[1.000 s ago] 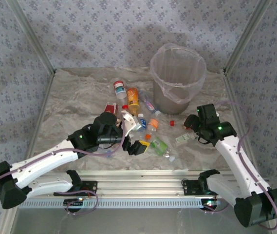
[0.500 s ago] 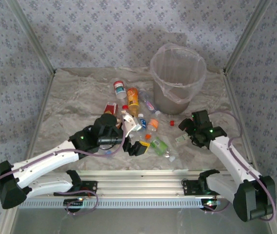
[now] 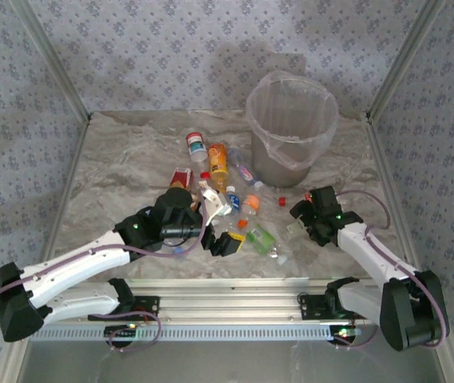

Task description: Put the plastic bottles in the bin

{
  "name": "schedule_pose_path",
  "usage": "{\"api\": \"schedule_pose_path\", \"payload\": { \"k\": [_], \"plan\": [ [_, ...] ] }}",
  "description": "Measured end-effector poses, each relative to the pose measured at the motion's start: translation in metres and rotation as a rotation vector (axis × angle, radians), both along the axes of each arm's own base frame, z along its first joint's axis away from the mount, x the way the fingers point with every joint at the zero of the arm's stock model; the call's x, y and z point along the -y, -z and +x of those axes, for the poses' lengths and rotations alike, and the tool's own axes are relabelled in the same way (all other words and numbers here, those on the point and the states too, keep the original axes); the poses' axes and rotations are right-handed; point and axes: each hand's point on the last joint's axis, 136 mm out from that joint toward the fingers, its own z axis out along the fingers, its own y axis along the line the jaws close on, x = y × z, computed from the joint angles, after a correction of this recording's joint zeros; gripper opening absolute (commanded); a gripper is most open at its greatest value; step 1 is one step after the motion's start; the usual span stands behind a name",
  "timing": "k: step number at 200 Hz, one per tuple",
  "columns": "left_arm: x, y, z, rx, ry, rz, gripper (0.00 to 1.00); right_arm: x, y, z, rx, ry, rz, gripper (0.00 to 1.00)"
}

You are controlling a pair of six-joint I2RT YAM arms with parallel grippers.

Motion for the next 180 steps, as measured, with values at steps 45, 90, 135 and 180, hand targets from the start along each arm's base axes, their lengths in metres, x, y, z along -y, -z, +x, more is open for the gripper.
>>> {"api": "schedule_pose_path", "payload": {
  "k": [45,90,135,180],
  "plan": [
    [0.0,0.0,0.001,0.002,-0.004,0.001,0.99,0.0,0.013,0.001,-0.026,0.006,-0.005,0.89],
    [0.001,0.002,0.001,-0.002,-0.004,0.006,1.0,0.0,0.022,0.004,-0.044,0.01,-0.009,0.82],
    [0.002,0.007,0.002,-0.011,-0.004,0.019,1.0,0.008,0.023,0.005,-0.039,0.03,-0.014,0.73],
    [0.003,0.011,0.003,-0.017,-0.004,0.027,1.0,0.016,0.007,0.004,0.019,0.04,-0.023,0.65]
  ]
}}
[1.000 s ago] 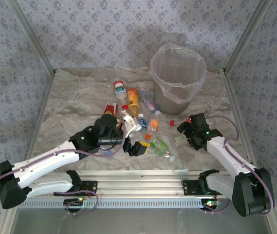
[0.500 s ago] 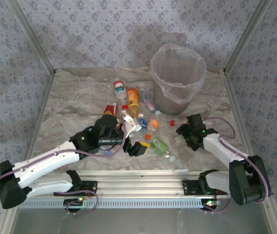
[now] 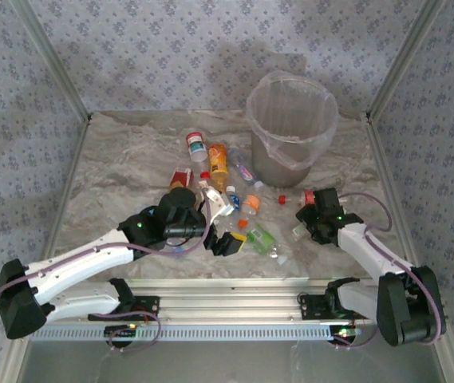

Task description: Put the plastic bottles in the bin

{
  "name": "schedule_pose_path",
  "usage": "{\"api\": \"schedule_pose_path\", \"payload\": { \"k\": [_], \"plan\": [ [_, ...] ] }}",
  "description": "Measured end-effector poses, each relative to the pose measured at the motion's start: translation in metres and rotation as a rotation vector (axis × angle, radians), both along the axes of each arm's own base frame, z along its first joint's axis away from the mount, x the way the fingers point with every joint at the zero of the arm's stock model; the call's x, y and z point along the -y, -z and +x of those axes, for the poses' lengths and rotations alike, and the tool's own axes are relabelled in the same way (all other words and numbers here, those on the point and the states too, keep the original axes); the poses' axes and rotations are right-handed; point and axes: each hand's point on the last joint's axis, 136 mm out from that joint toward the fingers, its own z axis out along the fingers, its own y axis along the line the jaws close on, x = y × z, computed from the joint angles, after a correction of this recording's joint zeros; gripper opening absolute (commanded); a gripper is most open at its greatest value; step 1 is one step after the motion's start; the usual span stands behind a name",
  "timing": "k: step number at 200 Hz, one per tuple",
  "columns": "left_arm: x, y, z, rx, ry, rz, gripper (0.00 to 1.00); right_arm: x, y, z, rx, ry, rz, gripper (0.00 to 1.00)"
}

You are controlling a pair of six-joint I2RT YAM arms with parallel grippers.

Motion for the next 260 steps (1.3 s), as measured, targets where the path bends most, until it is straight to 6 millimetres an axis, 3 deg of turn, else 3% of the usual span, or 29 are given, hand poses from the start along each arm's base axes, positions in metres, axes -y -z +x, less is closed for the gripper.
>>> {"api": "schedule_pose_path", "payload": {
  "k": [65,87,122,174,228,260],
  "plan": [
    [0.001,-0.002,0.001,-0.022,-0.013,-0.014,1.0,0.018,-0.03,-0.009,0.087,-0.003,-0.091,0.63],
    [0.005,-0.009,0.005,-0.03,-0.033,-0.053,1.0,0.026,-0.049,-0.009,0.12,-0.014,-0.152,0.62],
    [0.009,-0.017,0.011,-0.04,-0.065,-0.102,1.0,0.037,-0.106,0.002,0.222,-0.038,-0.276,0.61],
    [0.01,-0.017,0.014,-0.052,-0.083,-0.111,1.0,0.04,-0.218,0.023,0.436,-0.093,-0.471,0.6],
    [0.012,-0.013,0.015,-0.067,-0.097,-0.102,1.0,0.008,-0.312,0.066,0.584,-0.226,-0.679,0.59],
    [0.012,-0.015,0.017,-0.061,-0.109,-0.101,1.0,-0.01,-0.351,0.102,0.636,-0.29,-0.738,0.59]
  ]
}}
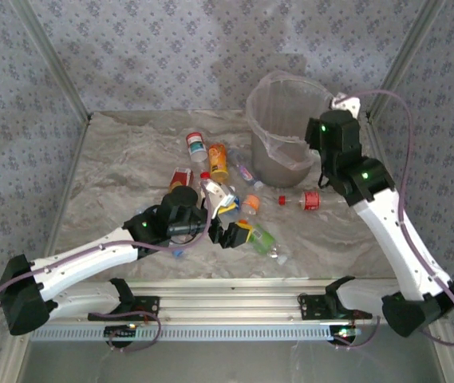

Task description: Put the plastic bottles in the bin

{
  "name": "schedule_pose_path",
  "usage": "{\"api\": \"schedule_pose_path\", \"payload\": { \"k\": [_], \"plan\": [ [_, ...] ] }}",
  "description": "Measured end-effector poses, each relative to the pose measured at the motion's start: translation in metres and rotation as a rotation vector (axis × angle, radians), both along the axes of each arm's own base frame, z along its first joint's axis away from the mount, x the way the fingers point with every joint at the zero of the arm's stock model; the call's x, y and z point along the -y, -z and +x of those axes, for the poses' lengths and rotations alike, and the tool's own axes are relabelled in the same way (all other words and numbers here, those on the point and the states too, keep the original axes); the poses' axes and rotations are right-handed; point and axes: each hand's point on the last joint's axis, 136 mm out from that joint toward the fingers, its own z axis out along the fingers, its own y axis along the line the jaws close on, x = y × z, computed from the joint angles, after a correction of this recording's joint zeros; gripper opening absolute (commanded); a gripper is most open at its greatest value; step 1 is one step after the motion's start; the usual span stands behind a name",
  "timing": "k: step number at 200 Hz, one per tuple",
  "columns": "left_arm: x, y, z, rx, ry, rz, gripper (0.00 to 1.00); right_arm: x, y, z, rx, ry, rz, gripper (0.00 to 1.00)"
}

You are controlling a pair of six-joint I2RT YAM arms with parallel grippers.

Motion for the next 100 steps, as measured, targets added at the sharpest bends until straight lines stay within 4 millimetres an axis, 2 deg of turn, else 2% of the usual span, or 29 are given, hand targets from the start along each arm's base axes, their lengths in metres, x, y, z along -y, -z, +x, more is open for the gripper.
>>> {"api": "schedule_pose_path", "payload": {
  "k": [22,38,65,100],
  "plan": [
    [-0.003,-0.001,0.003,0.001,-0.021,0.013,1.0,-0.012,-0.014,0.029,-0.005,-0.045,-0.017,0.59],
    [-0.006,-0.003,0.004,0.003,-0.035,0.02,1.0,-0.018,-0.013,0.05,-0.031,-0.079,-0.022,0.58],
    [-0.01,-0.005,0.005,0.008,-0.054,0.026,1.0,-0.029,0.001,0.08,-0.112,-0.141,-0.02,0.58],
    [-0.014,-0.004,0.007,0.009,-0.076,0.04,1.0,-0.037,0.028,0.107,-0.224,-0.197,0.002,0.58]
  ]
}}
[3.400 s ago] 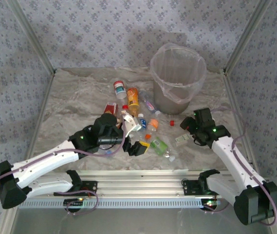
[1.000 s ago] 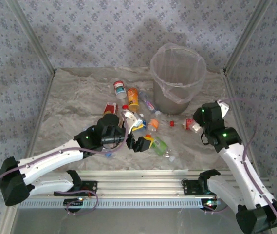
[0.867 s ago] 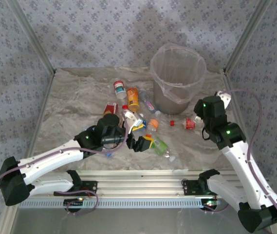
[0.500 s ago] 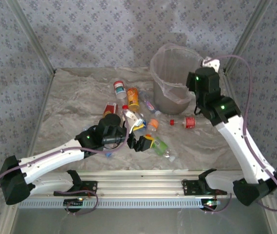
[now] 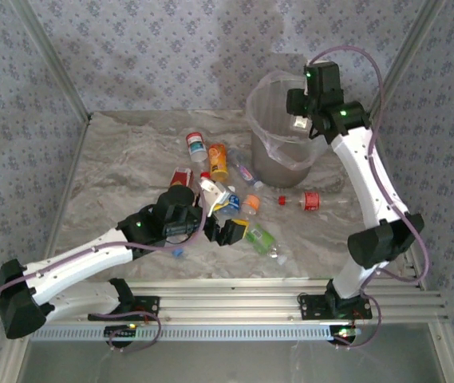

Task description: Put the plastic bottles in the bin

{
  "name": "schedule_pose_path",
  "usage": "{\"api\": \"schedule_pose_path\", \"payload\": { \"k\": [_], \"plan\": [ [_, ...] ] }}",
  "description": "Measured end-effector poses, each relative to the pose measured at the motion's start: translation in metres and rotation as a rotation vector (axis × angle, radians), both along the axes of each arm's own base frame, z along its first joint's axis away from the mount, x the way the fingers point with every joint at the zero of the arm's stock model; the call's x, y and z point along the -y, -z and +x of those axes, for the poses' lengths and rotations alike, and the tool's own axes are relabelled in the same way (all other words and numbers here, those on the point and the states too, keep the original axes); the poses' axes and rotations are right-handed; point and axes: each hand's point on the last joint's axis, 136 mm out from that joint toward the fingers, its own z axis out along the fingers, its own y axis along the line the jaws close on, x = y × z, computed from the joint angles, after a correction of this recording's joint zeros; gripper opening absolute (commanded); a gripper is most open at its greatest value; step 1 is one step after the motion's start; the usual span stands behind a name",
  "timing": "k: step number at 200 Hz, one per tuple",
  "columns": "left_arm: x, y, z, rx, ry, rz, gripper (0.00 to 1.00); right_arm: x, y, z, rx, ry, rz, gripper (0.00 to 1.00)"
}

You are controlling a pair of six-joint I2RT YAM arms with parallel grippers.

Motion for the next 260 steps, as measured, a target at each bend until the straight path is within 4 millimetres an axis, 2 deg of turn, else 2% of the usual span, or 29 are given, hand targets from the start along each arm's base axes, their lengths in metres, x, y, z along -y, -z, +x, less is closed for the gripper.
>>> {"api": "schedule_pose_path", "payload": {
  "k": [62,121,163,222,260],
  "plan": [
    [-0.003,0.002,0.001,-0.007,-0.017,0.028,1.0,-0.004,0.063,0.023,-0.214,-0.081,0.068,0.59],
    [0.0,0.001,-0.001,-0.008,-0.009,0.033,1.0,-0.021,0.117,0.029,-0.379,-0.175,0.113,0.59],
    [0.007,0.002,-0.002,-0.013,0.002,0.041,1.0,-0.029,0.135,0.033,-0.441,-0.217,0.118,0.59],
    [0.009,0.005,-0.005,-0.016,0.012,0.047,1.0,-0.031,0.161,0.036,-0.513,-0.217,0.115,0.6],
    [0.012,0.003,-0.007,-0.009,0.022,0.039,1.0,-0.031,0.169,0.036,-0.535,-0.216,0.113,0.67]
  ]
}}
